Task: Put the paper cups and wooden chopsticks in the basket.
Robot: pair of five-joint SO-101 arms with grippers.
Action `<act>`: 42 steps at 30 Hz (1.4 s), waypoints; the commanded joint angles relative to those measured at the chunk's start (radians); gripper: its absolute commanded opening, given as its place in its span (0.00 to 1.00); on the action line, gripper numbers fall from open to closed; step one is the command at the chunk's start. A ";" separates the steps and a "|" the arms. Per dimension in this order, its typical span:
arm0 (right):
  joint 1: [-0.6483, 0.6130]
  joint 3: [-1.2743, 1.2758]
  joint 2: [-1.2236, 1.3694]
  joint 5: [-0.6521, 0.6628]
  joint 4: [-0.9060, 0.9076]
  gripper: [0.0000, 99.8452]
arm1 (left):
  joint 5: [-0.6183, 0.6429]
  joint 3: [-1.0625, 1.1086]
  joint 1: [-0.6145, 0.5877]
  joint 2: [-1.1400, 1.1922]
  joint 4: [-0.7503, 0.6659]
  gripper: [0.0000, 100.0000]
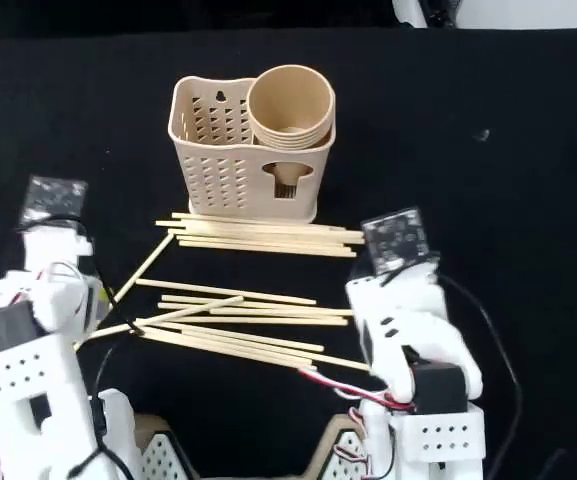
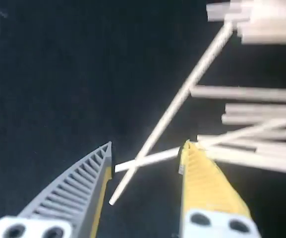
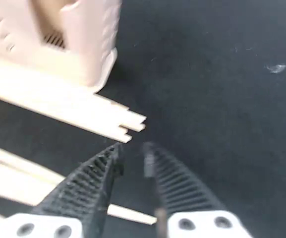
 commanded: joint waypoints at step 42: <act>-0.439 -0.229 0.773 0.482 -0.009 0.20 | 0.285 0.303 0.128 0.273 -0.411 0.22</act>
